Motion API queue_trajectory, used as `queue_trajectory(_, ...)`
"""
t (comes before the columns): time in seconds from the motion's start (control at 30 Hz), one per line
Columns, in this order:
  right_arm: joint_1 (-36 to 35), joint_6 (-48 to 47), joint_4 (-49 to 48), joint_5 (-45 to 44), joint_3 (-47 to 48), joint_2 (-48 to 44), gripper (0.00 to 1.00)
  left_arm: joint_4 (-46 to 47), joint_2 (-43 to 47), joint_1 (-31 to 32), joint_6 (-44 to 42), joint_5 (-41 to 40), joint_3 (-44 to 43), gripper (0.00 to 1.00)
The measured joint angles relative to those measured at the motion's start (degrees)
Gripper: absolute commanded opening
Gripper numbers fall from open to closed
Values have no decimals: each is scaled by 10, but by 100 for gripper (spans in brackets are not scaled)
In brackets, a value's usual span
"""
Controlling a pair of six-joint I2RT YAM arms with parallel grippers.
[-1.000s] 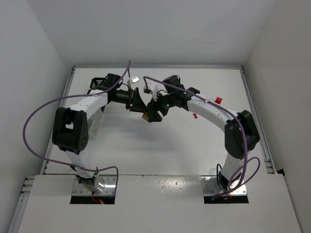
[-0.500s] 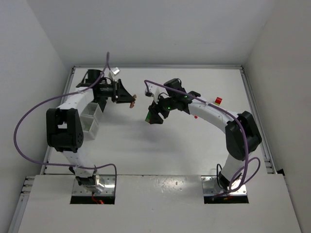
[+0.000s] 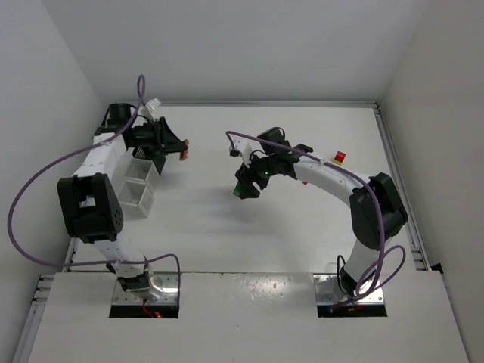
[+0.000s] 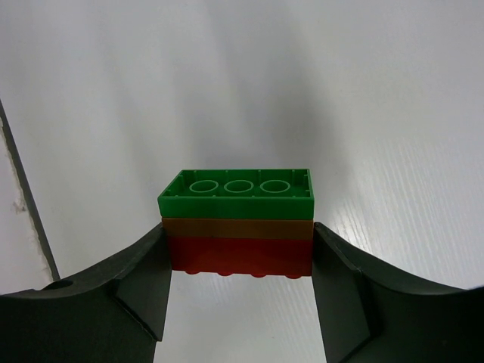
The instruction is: Sort the legos into containers by color
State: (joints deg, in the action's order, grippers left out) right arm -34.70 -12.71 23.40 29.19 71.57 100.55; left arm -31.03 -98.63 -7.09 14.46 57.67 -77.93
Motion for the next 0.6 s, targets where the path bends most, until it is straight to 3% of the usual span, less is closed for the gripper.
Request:
queue_trajectory(0.27,0,-5,8,-3,0,0,0,-110,92,-153,-112,-174,-12,10)
queue_trajectory(0.37,-1,-6,8,-2,0,0,0,-134,98,-163,-138,-221,-3,10)
queue_trajectory(0.6,-1,-6,12,0,20,11,0,-151,99,-161,-154,-273,38,20)
